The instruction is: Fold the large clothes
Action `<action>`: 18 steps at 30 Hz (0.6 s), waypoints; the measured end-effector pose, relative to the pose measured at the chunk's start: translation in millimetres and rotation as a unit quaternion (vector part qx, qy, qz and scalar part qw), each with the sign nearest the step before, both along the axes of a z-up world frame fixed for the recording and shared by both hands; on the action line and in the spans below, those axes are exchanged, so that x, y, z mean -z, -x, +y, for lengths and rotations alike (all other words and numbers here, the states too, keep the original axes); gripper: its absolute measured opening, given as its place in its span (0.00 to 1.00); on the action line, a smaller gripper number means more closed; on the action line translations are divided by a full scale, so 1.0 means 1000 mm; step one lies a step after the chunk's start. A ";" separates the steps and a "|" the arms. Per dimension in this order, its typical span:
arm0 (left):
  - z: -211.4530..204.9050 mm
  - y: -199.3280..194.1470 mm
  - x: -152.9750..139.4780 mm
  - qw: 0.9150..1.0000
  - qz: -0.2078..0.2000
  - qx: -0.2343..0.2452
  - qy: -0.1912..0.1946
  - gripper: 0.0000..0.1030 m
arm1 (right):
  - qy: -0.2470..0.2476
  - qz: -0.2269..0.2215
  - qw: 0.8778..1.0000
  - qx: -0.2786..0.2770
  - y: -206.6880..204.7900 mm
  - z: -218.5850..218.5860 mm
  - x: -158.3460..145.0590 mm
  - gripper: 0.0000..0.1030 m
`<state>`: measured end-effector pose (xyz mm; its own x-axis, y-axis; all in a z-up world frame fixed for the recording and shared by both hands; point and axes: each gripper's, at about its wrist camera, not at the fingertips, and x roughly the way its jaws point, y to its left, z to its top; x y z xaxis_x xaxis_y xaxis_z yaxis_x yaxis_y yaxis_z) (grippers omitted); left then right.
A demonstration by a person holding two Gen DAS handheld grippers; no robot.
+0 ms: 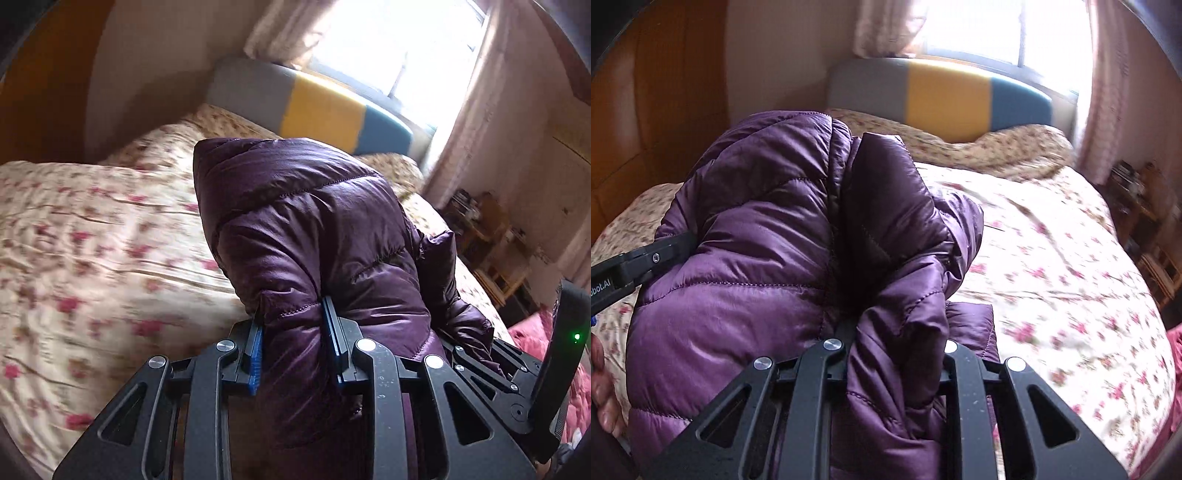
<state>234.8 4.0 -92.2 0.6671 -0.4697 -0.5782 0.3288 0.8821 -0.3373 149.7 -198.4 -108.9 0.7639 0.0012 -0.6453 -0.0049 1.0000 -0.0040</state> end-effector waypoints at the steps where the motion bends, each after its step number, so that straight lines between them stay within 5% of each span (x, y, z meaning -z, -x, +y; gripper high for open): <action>1: 0.009 -0.001 0.000 1.000 0.000 -0.007 0.000 0.27 | 0.000 -0.001 1.000 -0.008 -0.004 0.010 -0.001 0.16; 10: 0.098 -0.015 0.002 0.995 0.012 -0.096 -0.014 0.27 | 0.003 0.008 0.996 -0.085 -0.044 0.110 0.005 0.16; 18: 0.108 -0.022 0.046 0.988 0.048 -0.140 -0.034 0.33 | 0.016 0.030 0.996 -0.083 -0.069 0.122 0.042 0.18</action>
